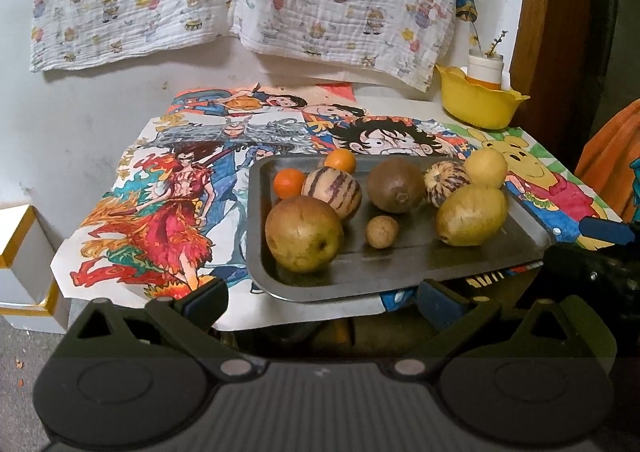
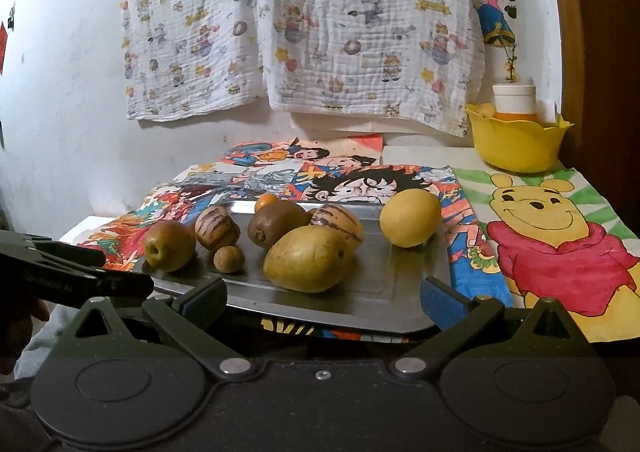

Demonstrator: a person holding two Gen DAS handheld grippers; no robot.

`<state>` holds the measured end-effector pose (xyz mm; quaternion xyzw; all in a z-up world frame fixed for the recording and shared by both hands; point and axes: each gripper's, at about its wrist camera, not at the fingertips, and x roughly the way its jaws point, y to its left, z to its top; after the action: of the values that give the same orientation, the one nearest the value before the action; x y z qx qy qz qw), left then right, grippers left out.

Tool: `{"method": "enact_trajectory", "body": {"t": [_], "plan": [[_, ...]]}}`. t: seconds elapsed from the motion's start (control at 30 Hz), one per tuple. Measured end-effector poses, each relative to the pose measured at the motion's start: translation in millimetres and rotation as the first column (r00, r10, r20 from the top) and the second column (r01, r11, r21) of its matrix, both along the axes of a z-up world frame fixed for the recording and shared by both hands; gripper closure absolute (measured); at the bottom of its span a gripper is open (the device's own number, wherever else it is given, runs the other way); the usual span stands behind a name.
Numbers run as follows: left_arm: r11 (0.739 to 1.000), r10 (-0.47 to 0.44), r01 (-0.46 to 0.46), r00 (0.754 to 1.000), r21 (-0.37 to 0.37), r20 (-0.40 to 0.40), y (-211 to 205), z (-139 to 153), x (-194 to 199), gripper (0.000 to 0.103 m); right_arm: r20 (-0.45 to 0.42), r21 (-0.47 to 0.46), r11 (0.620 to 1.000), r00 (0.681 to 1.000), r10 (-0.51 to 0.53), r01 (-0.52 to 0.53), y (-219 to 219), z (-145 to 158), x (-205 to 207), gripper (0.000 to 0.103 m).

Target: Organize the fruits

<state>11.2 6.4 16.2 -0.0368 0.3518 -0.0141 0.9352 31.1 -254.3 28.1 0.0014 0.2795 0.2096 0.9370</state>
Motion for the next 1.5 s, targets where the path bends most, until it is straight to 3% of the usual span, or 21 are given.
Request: {"method": "enact_trajectory", "body": {"t": [1.5], "plan": [[1.0,-0.021,0.021,1.0,0.009,-0.015,-4.5,-2.4,1.2,0.0,-0.036,-0.018,1.0,0.999,-0.003,0.002,0.2,-6.4,4.7,0.001]]}}
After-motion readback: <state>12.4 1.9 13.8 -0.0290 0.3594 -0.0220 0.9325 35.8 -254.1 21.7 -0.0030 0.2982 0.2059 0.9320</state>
